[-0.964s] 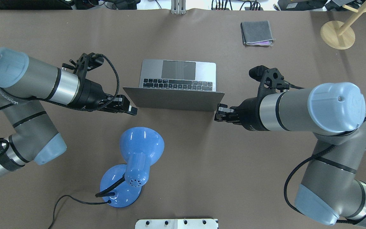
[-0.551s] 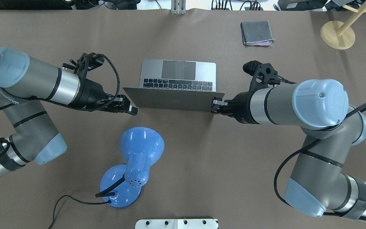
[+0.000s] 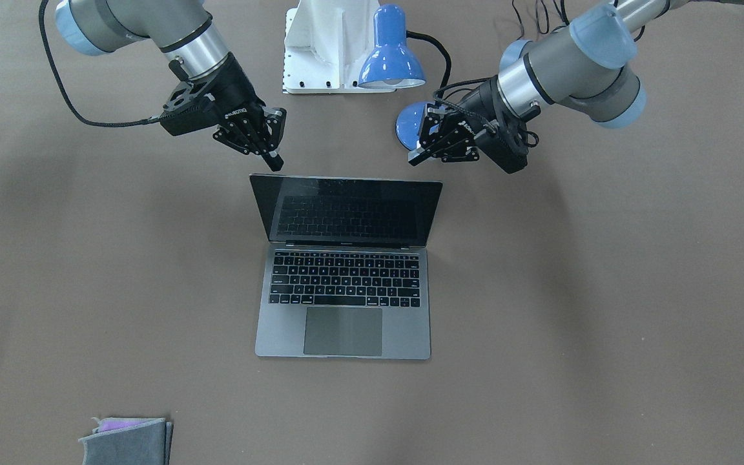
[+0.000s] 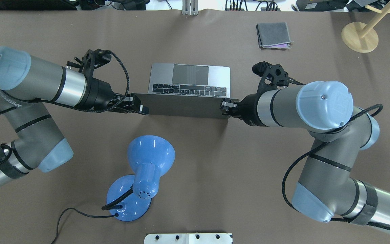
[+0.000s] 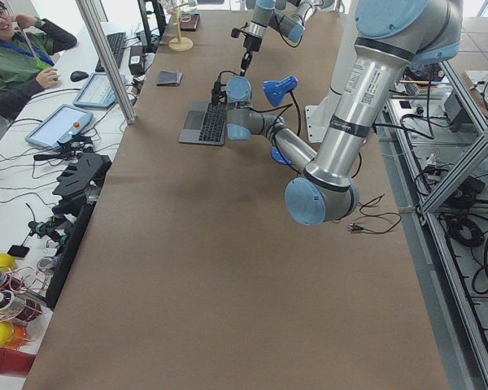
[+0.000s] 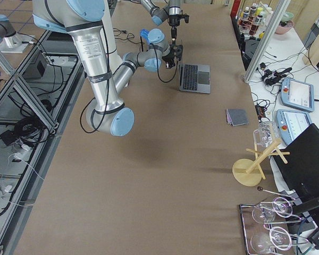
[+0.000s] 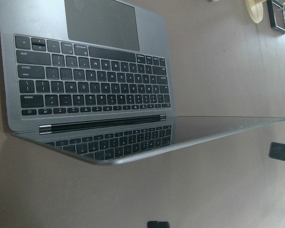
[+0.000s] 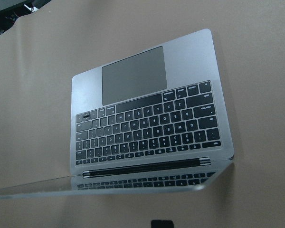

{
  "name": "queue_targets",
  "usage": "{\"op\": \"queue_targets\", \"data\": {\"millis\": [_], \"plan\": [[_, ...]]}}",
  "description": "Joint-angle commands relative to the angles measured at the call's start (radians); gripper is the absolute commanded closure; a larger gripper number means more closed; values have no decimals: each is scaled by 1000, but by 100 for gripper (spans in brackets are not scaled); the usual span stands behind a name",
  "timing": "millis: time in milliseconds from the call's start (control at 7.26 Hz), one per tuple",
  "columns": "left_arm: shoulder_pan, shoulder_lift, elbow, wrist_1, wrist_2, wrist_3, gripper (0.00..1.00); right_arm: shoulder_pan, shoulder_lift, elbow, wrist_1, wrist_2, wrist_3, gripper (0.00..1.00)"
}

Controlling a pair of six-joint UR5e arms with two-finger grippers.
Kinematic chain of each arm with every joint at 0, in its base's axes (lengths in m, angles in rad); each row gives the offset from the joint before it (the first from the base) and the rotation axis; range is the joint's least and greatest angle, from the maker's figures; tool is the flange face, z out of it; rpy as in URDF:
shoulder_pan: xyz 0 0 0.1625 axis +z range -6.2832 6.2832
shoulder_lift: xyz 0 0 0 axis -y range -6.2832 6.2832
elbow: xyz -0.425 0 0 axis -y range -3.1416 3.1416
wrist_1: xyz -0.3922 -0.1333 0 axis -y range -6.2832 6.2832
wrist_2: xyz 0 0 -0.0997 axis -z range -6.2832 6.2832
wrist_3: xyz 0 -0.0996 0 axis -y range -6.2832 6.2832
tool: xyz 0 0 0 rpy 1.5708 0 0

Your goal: Close laptop

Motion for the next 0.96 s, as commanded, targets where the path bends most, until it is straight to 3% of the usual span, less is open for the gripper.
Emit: {"op": "queue_targets", "data": {"millis": [0,826], "plan": [[-19,-5,5,8,32,0,100,10,3,-6,0,0,0,100],[-24,-43,45,6,163,-5,100,82,61,-98,2,6,-3,100]]}}
